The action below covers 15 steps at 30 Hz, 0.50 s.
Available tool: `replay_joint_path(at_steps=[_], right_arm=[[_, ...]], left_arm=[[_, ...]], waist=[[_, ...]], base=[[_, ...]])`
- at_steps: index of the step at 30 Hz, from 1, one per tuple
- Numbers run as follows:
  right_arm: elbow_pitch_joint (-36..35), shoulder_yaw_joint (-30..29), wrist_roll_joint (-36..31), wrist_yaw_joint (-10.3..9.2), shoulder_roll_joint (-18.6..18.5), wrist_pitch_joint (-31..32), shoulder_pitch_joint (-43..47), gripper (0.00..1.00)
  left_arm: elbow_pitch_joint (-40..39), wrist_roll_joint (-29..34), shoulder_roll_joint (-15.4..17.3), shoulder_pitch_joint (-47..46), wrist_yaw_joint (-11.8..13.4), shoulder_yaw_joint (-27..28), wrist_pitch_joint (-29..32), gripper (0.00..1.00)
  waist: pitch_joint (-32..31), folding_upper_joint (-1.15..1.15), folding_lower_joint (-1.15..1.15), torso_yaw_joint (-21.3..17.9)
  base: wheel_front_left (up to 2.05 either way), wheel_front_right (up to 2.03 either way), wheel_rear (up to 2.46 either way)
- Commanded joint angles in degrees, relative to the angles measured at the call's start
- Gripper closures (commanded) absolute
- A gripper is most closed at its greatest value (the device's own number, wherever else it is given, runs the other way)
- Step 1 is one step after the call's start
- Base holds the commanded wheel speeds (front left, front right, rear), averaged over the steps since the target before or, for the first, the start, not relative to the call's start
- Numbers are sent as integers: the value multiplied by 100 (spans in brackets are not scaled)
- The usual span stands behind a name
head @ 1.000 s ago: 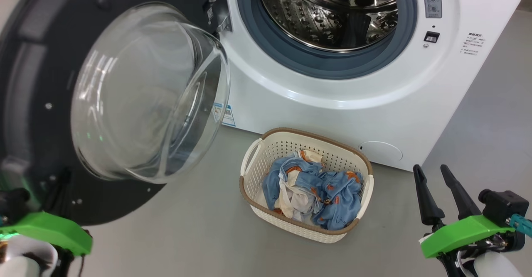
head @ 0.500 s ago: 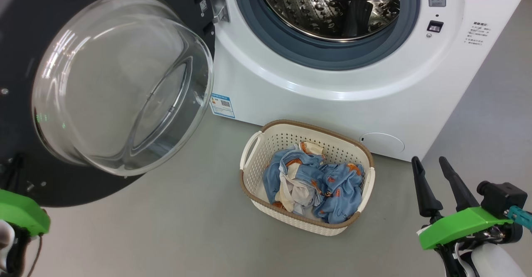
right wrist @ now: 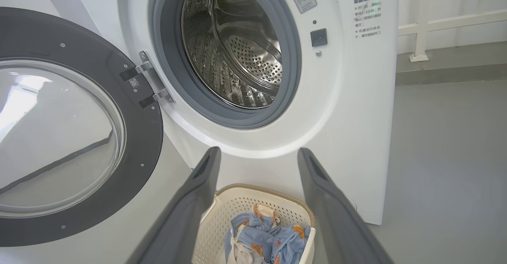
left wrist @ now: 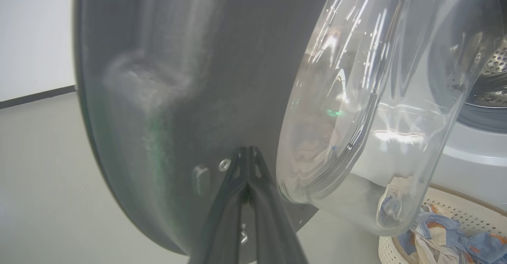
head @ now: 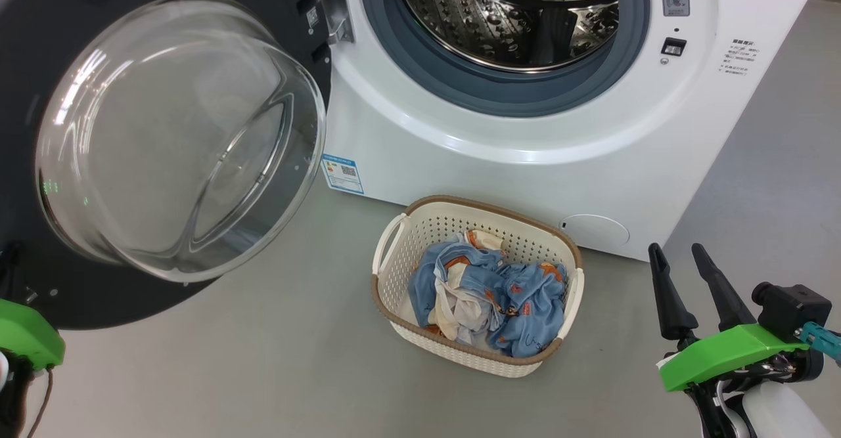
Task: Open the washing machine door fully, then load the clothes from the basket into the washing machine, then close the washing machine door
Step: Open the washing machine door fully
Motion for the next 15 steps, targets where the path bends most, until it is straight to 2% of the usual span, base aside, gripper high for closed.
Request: replay_joint_path(at_steps=[1,8,15], right_arm=[[-112,102,9,43,-26,-69,-100,0],[-141,83,8,43,-31,-69,-67,0],[-156,105,25,43,-11,-69,11,0]], left_arm=[[-51,75,419,-276,11,163,-99,100],[4,92,365,-266,-50,37,-186,100],[-274,80,259,5,-76,-14,-223,100]], waist=[[-12,0,0,-3],[-56,0,0,-15],[-162,0,0,-64]], base=[[0,0,0],[0,0,0],[0,0,0]])
